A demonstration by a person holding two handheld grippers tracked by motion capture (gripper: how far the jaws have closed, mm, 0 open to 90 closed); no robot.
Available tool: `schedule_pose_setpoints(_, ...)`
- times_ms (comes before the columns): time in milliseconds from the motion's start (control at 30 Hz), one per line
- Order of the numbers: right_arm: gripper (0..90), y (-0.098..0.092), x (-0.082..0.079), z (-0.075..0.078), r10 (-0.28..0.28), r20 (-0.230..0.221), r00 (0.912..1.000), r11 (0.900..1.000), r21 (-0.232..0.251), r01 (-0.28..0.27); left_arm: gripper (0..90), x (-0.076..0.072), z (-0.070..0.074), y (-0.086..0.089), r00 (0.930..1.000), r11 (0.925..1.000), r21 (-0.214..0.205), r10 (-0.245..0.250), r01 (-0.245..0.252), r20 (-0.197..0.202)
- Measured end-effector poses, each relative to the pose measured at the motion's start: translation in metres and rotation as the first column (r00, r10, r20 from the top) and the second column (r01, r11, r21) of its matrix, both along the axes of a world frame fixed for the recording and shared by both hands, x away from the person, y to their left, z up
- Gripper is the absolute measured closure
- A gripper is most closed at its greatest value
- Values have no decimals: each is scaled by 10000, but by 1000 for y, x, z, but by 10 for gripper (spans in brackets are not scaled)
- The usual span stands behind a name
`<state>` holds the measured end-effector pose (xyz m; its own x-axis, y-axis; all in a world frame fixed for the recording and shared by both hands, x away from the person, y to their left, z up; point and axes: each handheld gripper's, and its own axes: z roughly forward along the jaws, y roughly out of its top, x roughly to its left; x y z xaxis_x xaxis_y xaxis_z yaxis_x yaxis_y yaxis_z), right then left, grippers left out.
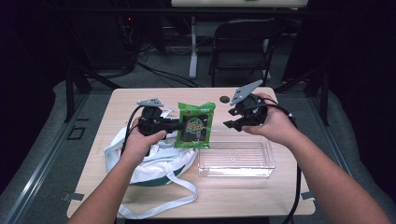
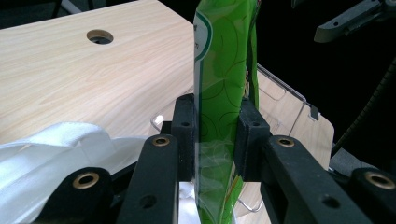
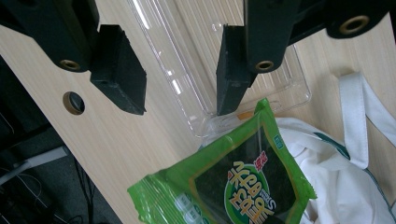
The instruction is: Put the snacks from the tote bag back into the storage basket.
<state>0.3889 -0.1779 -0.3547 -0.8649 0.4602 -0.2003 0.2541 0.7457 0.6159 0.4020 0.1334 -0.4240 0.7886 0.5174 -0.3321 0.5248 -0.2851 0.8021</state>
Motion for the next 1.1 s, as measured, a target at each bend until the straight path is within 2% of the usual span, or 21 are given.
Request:
schedule_pose_setpoints(133, 506, 3, 2, 2, 148, 25, 9999, 9999, -66, -148, 735, 1, -2, -4, 10000, 9999, 88, -84, 84, -1)
schedule_pose_setpoints(400, 494, 9, 4, 8, 503, 434, 9978, 9977, -466, -483, 735, -1, -4, -14, 9996, 9989, 408, -235, 229, 138)
schedule_pose_setpoints(467, 493, 13, 4, 9, 756, 578, 9955, 9941, -822, -707, 735, -2, -4, -17, 9993, 9984, 477, -328, 318, 205)
schedule_pose_setpoints(833, 494, 30, 4, 12, 1321, 612, 9893, 9835, -1322, -1232, 736, -4, -5, -30, 9968, 9951, 725, -698, 668, 398)
schedule_pose_setpoints(933, 493, 34, 5, 10, 1368, 595, 9888, 9841, -1224, -1288, 735, -5, -5, -34, 9961, 9942, 794, -766, 729, 448)
schedule_pose_setpoints(967, 492, 35, 5, 11, 1401, 607, 9883, 9816, -1396, -1306, 735, -5, -5, -34, 9961, 9942, 794, -766, 729, 448)
schedule_pose_setpoints(1100, 485, 38, 6, 11, 1479, 580, 9873, 9804, -1398, -1387, 735, -7, -4, -38, 9939, 9921, 844, -971, 925, 525)
